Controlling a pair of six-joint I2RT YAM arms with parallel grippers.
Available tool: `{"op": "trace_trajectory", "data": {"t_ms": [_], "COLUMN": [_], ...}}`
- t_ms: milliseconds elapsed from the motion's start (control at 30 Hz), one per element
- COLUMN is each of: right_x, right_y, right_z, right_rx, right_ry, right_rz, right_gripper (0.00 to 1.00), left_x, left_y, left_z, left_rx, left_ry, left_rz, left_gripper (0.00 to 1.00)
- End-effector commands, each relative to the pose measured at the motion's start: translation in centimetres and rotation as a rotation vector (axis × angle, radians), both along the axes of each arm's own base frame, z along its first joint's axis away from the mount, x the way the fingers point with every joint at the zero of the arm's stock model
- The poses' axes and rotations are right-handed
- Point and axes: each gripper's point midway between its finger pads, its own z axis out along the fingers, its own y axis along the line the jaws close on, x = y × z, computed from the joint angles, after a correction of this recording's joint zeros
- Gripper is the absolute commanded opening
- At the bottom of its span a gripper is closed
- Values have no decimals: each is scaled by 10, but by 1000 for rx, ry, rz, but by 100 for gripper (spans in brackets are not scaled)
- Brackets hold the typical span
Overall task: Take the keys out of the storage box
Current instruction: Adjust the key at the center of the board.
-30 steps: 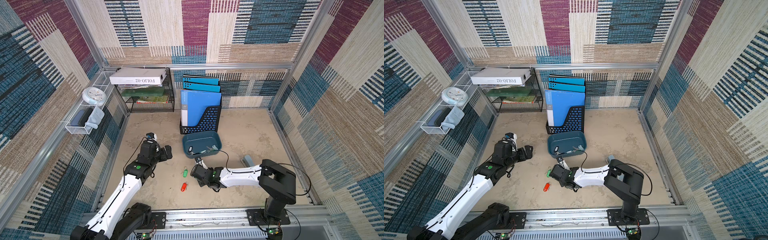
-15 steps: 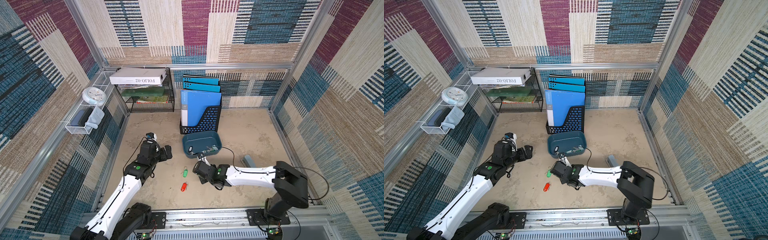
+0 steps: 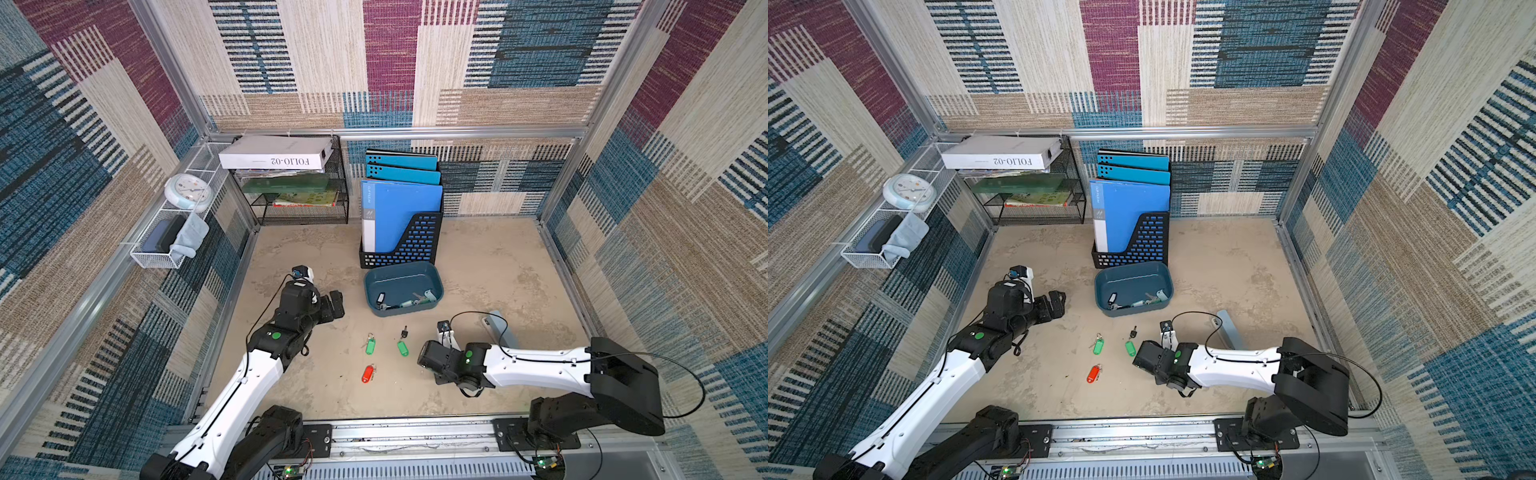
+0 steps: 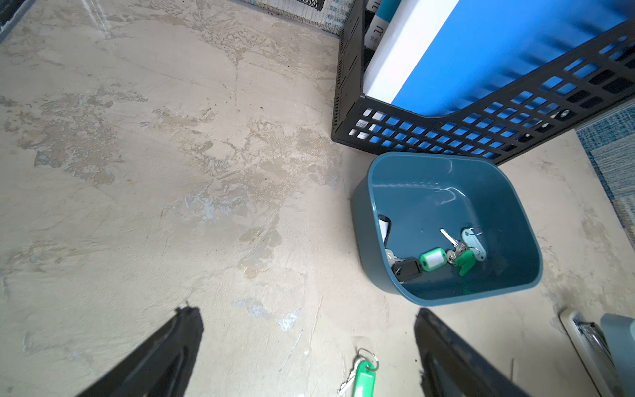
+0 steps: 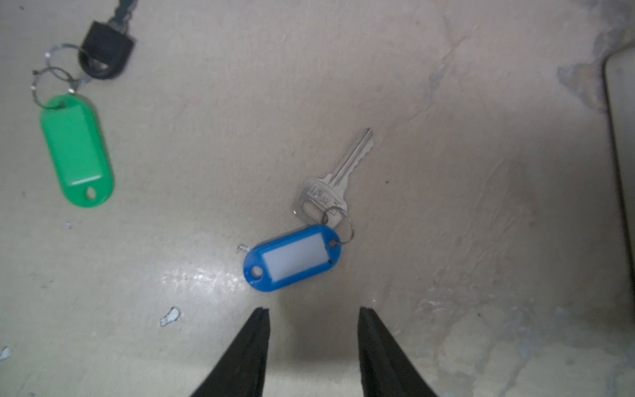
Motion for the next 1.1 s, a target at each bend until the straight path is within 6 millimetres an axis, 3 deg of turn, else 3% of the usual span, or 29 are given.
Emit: {"op": "trace_trajectory", "data": {"t_ms": [0,233,433,533,633,733,833,933,1067], "right_x": [11,31,35,38,48,69,106,142,185], "right_y": [4,15,23,21,20,33,49,75,99], "right_z": [-4,-22,-15,4,43,79,98,101,82], "right_rx": [33,27,16,14,8,25,77,141,79], "right_ry": [-17,-10,-17,-46,-125,-241,-287,-281,-199], "right_rz": [-37,7,60,75,85,135,139,168,171], "right_gripper": [37,31,35,41,51,59,64,69,79], "left_x": [-1,-1,-1,-1,-1,-1,-1,0,3], "left_y": [1,2,4,4,4,4,4,3,-3], "left_z": [2,3,3,2,3,3,3,3,-1], "left_rx": [-8,-3,5,6,5,5,4,2,-13], "left_ry": [-8,-10,-12,-9,-12,-13,-13,-11,4], "left_rz": [7,12,17,16,17,17,16,16,-6], "left_gripper": [100,100,100,100,100,100,100,100,99]}}
